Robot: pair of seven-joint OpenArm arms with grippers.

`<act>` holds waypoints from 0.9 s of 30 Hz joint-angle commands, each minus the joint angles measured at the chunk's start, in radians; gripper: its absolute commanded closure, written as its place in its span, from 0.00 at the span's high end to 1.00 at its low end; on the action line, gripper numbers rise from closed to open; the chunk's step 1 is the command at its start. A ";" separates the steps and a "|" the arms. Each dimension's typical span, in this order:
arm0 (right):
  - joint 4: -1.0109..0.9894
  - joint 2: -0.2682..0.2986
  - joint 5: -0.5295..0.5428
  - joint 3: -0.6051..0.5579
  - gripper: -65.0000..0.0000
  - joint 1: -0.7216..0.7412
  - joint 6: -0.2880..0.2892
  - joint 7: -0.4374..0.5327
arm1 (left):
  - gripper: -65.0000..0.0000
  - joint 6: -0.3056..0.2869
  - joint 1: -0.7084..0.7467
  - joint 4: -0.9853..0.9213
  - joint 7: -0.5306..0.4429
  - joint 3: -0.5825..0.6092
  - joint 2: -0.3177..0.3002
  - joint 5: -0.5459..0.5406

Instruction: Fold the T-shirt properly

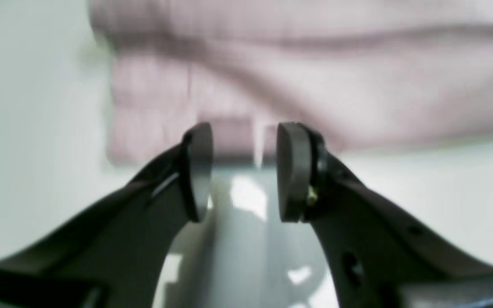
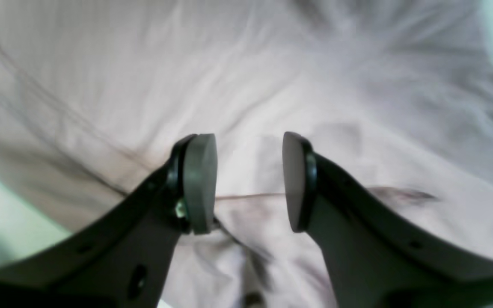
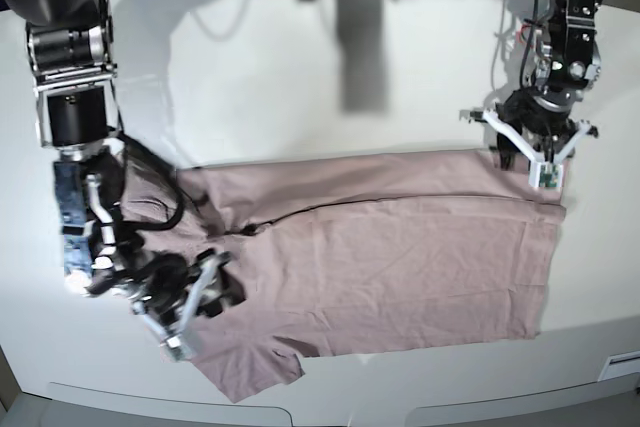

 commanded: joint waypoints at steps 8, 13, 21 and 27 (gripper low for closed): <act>0.062 0.048 0.403 0.241 0.40 -0.047 0.006 -0.466 | 0.33 -0.064 0.011 0.266 0.075 -0.005 -0.008 -0.152; 0.062 0.071 0.288 0.241 0.40 -0.146 0.006 -0.391 | 0.33 -0.064 0.010 0.130 0.028 -0.005 -0.008 -0.161; 0.060 0.073 -0.048 0.225 0.39 -0.206 0.006 -0.137 | 0.33 -0.105 0.011 0.044 0.000 -0.005 -0.003 -0.198; 0.056 0.073 -0.225 0.165 0.39 -0.206 0.006 -0.016 | 0.33 -0.109 0.011 0.044 0.036 -0.005 -0.003 -0.215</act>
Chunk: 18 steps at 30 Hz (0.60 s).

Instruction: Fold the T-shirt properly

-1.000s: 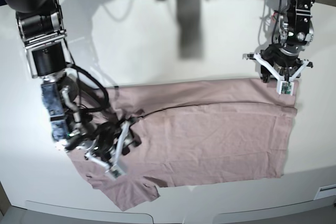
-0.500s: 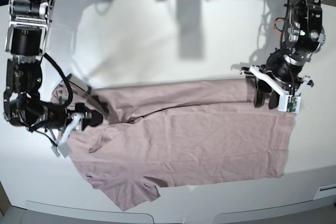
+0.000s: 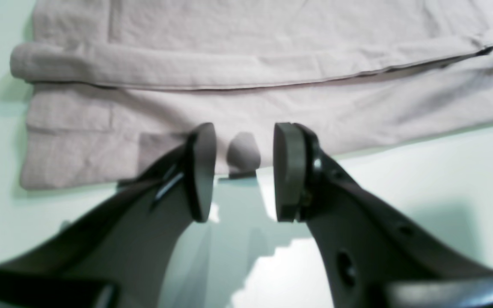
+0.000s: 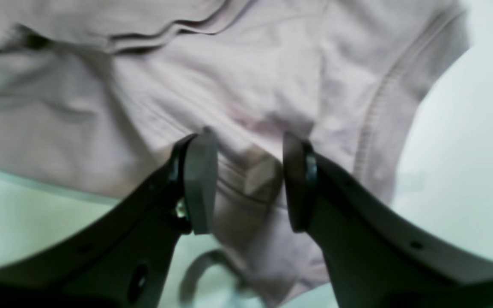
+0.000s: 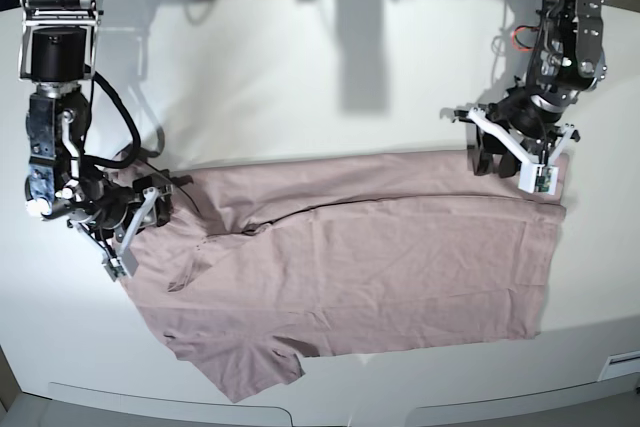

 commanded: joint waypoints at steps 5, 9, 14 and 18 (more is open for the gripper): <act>-0.063 0.016 -0.004 -0.055 0.39 0.025 0.005 0.033 | 0.33 -0.013 -0.008 0.019 -0.028 -0.004 -0.009 -0.006; -0.112 0.016 0.000 -0.058 0.39 0.025 0.005 0.051 | 0.33 -0.012 -0.011 -0.003 -0.104 -0.004 -0.009 0.058; -0.113 0.016 -0.001 -0.056 0.39 0.025 0.005 0.050 | 0.33 -0.013 -0.072 -0.122 -0.112 -0.004 -0.009 0.062; -0.113 0.016 0.000 -0.056 0.39 0.025 0.005 0.050 | 0.33 -0.013 -0.135 -0.208 -0.113 -0.004 -0.009 0.053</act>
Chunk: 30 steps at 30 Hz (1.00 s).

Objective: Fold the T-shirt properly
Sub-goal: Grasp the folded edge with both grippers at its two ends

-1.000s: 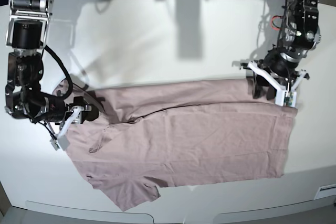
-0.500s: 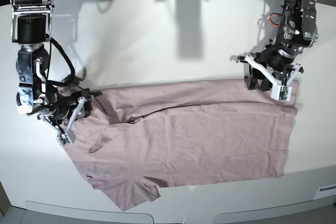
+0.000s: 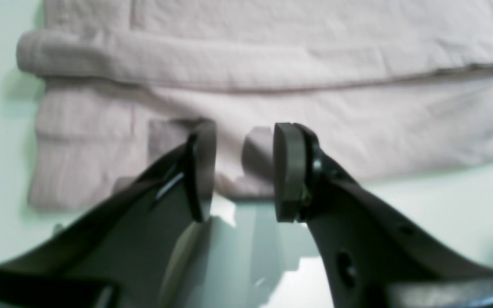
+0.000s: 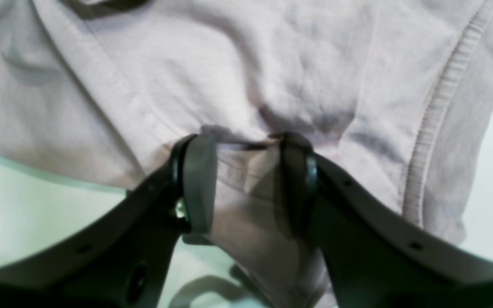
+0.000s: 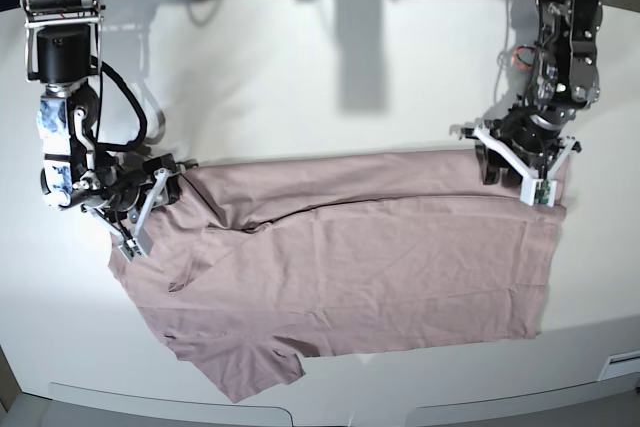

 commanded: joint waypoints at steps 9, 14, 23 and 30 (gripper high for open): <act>0.011 0.016 0.003 0.006 0.39 0.022 0.005 -0.015 | 0.33 -0.029 -0.102 -0.275 -0.009 -0.004 -0.008 -0.006; 0.009 0.042 -0.050 0.006 0.39 0.022 0.005 -0.035 | 0.33 -0.068 -0.107 -0.467 -0.069 -0.004 -0.008 0.012; 0.007 0.159 -0.043 0.006 0.39 0.022 -0.040 -0.029 | 0.33 -0.068 -0.110 -0.531 -0.037 -0.005 -0.034 0.057; -0.003 0.161 0.054 0.006 0.39 0.017 -0.040 -0.032 | 0.33 -0.068 -0.109 -0.531 -0.014 -0.005 -0.047 0.054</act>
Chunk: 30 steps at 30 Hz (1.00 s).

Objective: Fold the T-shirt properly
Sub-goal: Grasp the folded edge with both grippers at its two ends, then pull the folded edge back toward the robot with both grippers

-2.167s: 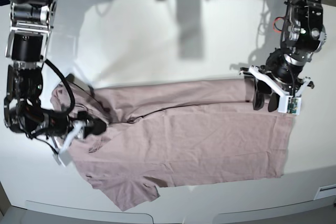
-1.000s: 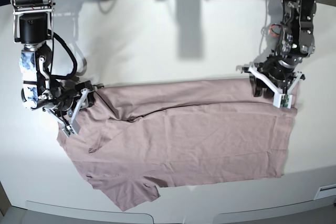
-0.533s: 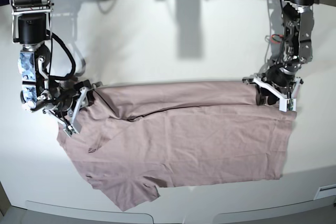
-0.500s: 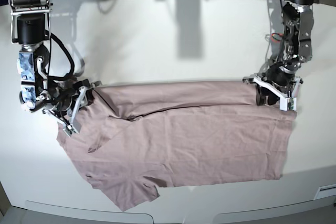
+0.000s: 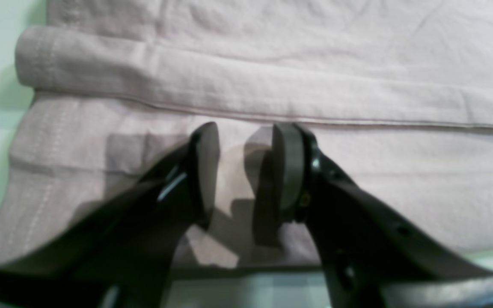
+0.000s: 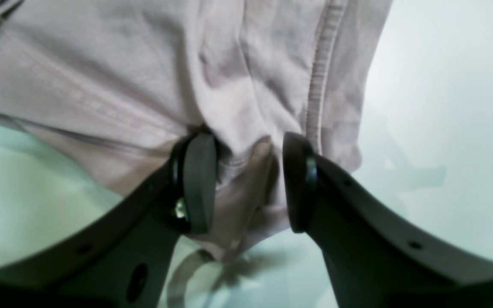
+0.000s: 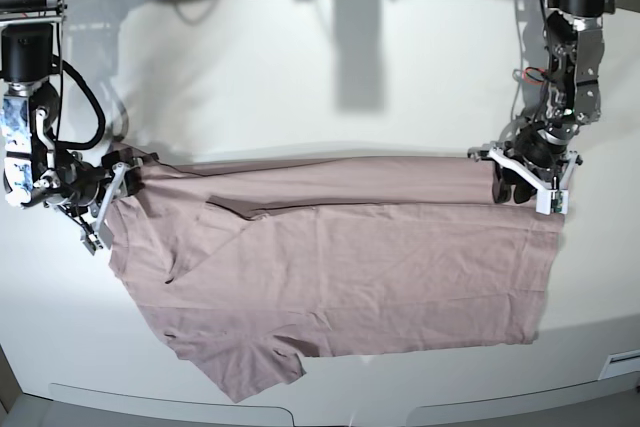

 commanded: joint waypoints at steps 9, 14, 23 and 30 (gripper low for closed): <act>0.010 0.027 0.005 0.007 0.39 -0.082 -0.005 0.014 | 0.33 0.079 0.112 -0.049 0.259 0.000 -0.033 0.065; 0.010 0.027 0.049 0.076 0.39 -0.134 -0.003 0.023 | 0.33 0.080 0.175 -0.039 0.256 -0.006 -0.051 0.065; 0.010 0.027 0.167 0.267 0.39 -0.139 0.040 -0.070 | 0.33 0.079 0.266 0.127 0.301 -0.059 -0.050 0.053; 0.011 0.027 0.180 0.272 0.39 -0.153 0.040 -0.090 | 0.33 0.079 0.358 0.204 0.312 -0.059 -0.050 0.053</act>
